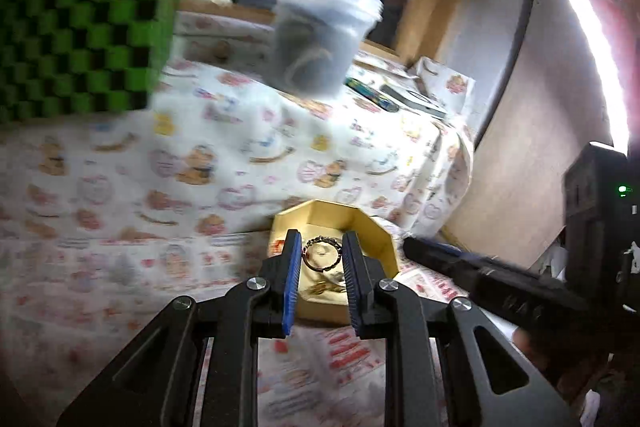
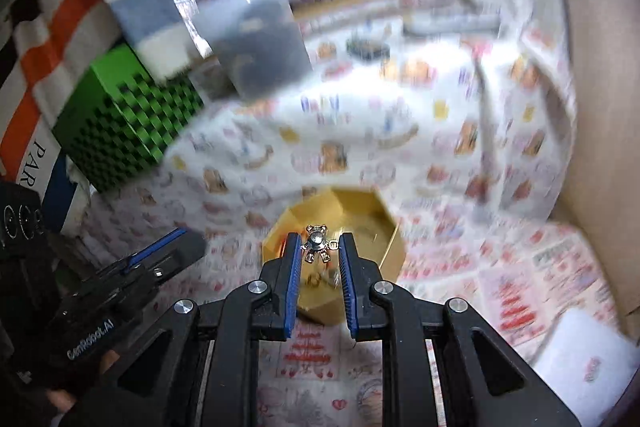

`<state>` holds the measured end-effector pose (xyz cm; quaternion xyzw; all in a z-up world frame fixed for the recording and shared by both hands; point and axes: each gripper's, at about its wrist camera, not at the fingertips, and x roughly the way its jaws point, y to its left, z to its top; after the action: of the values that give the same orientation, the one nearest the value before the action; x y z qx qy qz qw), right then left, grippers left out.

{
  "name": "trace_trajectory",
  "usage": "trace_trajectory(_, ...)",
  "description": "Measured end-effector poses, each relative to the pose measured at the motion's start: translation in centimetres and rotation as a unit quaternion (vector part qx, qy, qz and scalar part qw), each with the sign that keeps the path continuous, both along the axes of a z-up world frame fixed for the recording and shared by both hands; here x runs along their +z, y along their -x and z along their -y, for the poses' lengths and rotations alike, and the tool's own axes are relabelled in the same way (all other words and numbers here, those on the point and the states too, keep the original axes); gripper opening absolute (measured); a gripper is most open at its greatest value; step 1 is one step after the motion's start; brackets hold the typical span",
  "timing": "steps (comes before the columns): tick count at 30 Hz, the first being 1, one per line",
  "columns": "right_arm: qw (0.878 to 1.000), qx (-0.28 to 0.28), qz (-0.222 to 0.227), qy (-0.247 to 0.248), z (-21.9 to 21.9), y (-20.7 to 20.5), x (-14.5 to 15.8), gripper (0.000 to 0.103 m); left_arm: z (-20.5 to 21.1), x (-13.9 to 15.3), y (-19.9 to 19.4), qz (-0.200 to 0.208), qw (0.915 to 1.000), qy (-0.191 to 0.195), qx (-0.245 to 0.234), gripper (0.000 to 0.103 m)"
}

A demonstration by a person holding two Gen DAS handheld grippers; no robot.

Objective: Organize jewelry
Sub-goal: 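Carry the ring and the charm cluster over the yellow box, then open both tools to release the ring and charm into the box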

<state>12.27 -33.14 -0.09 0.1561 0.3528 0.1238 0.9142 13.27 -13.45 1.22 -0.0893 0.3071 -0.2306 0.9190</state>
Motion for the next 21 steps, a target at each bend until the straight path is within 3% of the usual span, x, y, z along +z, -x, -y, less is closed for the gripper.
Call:
trace_trajectory(8, 0.999, -0.018, -0.003, 0.036, 0.3, -0.8, -0.8, 0.020, 1.4, -2.6, -1.1, -0.031, 0.9993, -0.011, -0.014, 0.020)
trace_trajectory(21, 0.999, -0.008, -0.006, 0.040, 0.2, -1.6, -2.0, 0.020, 1.1, -2.9, -1.4, -0.034, 0.9992, -0.020, -0.002, 0.020)
